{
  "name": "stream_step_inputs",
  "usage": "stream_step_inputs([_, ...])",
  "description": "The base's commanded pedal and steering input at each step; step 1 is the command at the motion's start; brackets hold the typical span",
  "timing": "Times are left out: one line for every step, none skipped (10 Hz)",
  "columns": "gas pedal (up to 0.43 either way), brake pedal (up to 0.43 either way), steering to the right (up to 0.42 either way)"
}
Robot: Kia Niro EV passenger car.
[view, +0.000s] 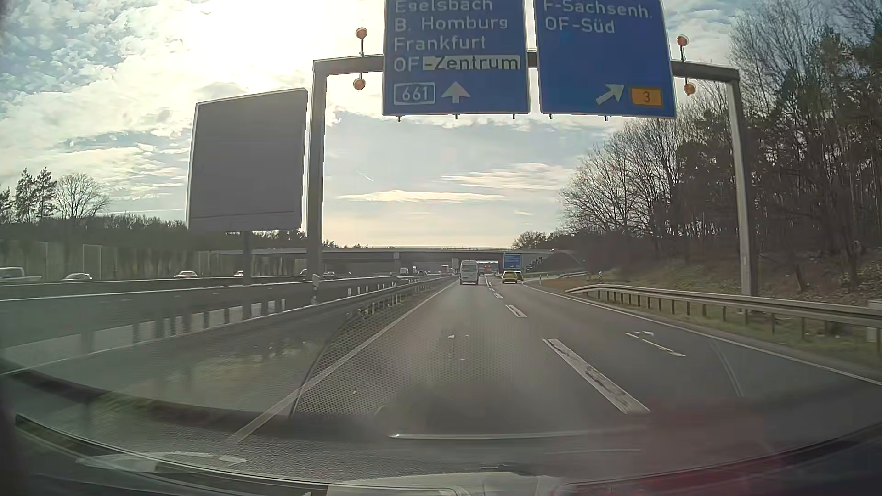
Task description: Follow the waypoints while adhering to traffic rules and regulations
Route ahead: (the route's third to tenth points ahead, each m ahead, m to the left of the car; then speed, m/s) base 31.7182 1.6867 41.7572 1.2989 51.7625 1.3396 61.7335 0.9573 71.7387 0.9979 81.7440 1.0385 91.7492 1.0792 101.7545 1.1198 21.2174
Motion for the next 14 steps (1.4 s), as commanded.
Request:
stream_step_inputs([0.13,0.0,-0.001])
stream_step_inputs([0.13,0.0,-0.001])
stream_step_inputs([0.13,0.0,0.0])
stream_step_inputs([0.13,0.0,-0.001])
stream_step_inputs([0.13,0.0,-0.001])
stream_step_inputs([0.13,0.0,-0.001])
stream_step_inputs([0.13,0.0,-0.001])
stream_step_inputs([0.13,0.0,-0.001])
stream_step_inputs([0.13,0.0,-0.001])
stream_step_inputs([0.13,0.0,-0.001])
stream_step_inputs([0.13,0.0,-0.001])
stream_step_inputs([0.13,0.0,-0.001])
stream_step_inputs([0.13,0.0,-0.001])
stream_step_inputs([0.13,0.0,-0.001])
